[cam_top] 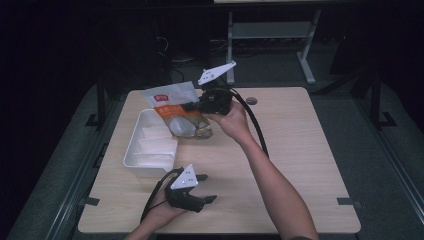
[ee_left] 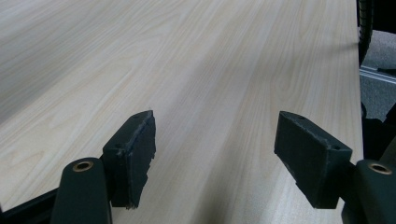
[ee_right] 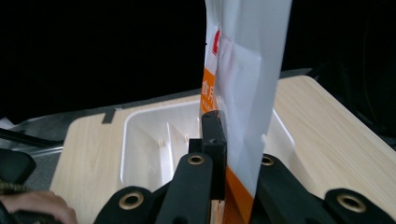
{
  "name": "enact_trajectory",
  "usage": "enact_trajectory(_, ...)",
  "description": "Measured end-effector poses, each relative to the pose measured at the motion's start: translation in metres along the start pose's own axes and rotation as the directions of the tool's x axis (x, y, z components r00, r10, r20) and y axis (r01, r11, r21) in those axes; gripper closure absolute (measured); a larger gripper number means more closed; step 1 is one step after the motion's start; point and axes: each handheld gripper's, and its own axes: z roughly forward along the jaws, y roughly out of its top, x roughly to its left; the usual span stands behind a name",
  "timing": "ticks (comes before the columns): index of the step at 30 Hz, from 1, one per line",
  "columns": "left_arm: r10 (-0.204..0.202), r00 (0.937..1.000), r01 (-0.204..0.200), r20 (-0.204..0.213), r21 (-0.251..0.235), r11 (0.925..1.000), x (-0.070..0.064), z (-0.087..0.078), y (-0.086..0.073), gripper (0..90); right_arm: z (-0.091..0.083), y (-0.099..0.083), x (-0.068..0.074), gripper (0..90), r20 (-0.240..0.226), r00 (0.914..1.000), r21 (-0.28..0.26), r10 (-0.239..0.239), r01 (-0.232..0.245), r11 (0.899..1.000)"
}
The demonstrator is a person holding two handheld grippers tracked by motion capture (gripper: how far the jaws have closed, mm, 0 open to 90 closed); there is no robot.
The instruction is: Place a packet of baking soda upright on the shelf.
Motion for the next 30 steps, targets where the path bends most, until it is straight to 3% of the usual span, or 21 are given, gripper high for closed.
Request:
enact_trajectory(7, 0.005, 1.0000, -0.005, 0.000, 0.005, 1.0000, 0.001, 0.000, -0.001, 28.8, 0.019, 0.012, 0.000, 89.8, -0.023, 0.9997, -0.006, 0.000, 0.000, 1.000)
enact_trajectory(19, 0.006, 1.0000, -0.006, -0.002, -0.001, 1.0000, 0.003, -0.002, -0.002, 28.4, 0.066, 0.030, 0.000, 89.8, -0.066, 0.9978, -0.017, 0.005, -0.006, 1.000)
enact_trajectory(30, 0.004, 1.0000, -0.004, -0.004, -0.003, 1.0000, 0.003, -0.004, -0.003, 28.4, 0.108, 0.022, 0.002, 89.8, -0.116, 0.9932, 0.004, 0.012, -0.012, 1.000)
